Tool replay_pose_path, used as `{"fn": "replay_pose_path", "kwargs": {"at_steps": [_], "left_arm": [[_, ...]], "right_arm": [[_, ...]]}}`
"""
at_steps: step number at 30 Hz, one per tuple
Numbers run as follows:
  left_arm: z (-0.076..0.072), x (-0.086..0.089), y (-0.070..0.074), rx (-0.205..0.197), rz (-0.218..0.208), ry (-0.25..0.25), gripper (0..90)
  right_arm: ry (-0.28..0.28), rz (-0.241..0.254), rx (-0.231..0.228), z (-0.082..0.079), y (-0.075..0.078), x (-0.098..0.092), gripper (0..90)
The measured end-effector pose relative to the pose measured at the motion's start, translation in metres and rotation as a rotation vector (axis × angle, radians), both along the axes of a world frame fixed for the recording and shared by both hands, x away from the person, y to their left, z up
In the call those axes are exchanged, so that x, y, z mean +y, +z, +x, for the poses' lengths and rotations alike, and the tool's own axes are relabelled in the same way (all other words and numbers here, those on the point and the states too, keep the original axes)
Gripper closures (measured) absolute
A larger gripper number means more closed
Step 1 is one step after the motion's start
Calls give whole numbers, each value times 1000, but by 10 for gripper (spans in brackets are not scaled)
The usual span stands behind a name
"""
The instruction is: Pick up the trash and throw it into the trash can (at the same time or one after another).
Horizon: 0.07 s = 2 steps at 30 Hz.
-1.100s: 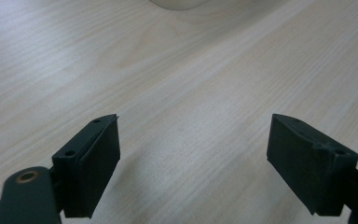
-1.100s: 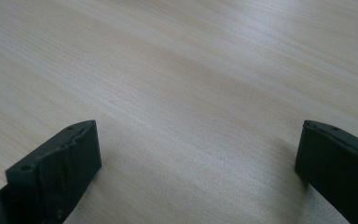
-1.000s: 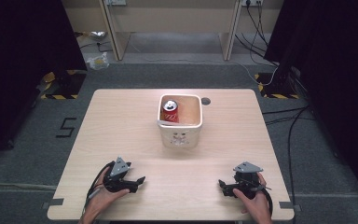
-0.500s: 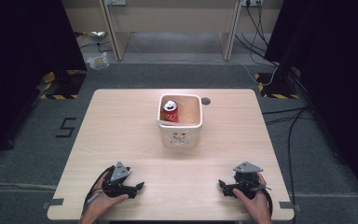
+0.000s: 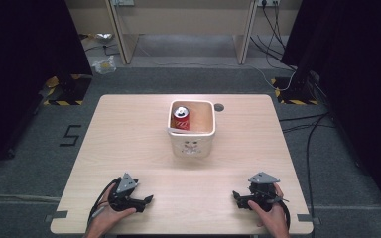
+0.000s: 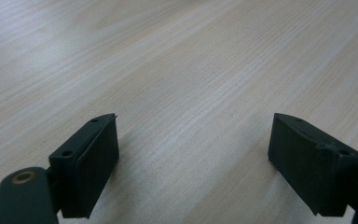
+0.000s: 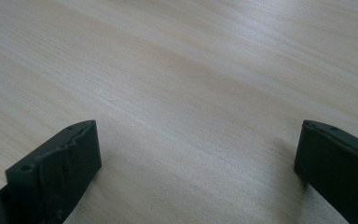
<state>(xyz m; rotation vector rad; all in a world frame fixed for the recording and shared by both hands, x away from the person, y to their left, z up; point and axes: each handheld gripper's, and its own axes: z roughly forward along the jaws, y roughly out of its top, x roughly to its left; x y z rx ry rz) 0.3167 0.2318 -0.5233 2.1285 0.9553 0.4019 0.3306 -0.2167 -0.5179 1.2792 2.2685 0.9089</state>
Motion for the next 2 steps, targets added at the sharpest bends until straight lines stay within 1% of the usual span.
{"fn": "replay_pose_path", "kwargs": {"at_steps": [2], "left_arm": [[0, 0, 0, 0, 0, 0, 152]], "right_arm": [[0, -1, 1, 0, 0, 0, 6]]}}
